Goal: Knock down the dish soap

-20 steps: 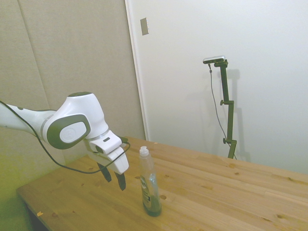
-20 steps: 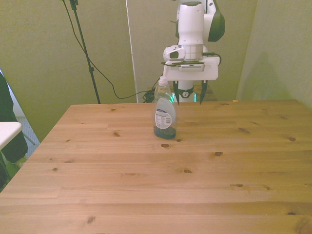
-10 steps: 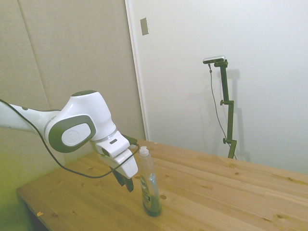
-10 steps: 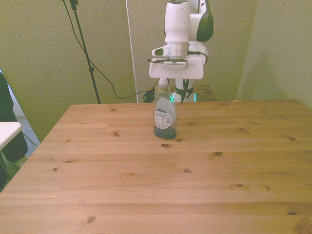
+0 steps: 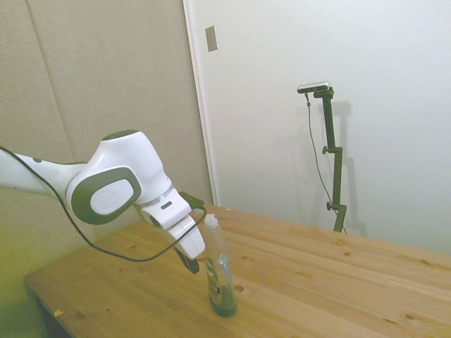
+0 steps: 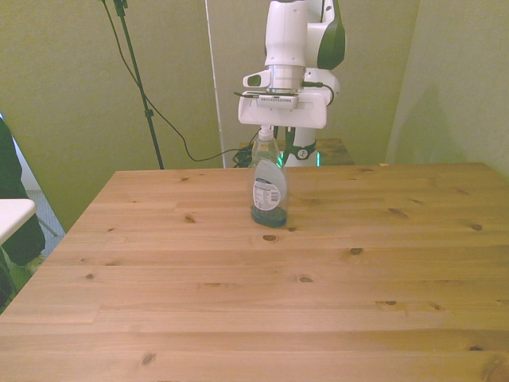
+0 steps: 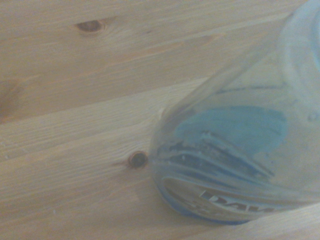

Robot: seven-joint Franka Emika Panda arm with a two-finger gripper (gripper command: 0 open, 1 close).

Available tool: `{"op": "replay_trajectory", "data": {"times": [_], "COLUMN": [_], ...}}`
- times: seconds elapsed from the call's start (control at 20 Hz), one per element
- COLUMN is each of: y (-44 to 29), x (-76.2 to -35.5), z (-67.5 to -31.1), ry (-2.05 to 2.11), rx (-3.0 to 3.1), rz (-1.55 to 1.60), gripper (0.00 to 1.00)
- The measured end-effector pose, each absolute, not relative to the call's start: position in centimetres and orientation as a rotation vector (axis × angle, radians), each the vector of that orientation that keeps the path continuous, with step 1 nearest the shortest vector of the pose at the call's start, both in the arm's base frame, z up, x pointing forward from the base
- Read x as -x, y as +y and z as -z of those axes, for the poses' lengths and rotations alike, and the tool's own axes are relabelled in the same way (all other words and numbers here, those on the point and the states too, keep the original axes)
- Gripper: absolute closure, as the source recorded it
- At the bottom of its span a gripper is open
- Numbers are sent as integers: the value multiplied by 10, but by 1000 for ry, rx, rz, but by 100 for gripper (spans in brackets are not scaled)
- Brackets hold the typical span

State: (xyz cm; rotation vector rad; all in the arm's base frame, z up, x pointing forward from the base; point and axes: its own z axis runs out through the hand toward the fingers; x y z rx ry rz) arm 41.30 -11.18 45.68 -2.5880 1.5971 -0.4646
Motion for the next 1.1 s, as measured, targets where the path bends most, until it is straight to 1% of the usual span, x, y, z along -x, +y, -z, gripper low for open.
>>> {"op": "replay_trajectory", "data": {"times": [0.3,0.55,0.8,1.1], "y": [-143,-172,-155,-147], "x": [-440,-483,-531,-562], "z": [-460,-464,-461,-460], "ry": [1691,1743,1730,1751], "rx": [2534,2466,2449,2430], "rz": [511,570,579,629], "gripper": [100,100,100,100]}}
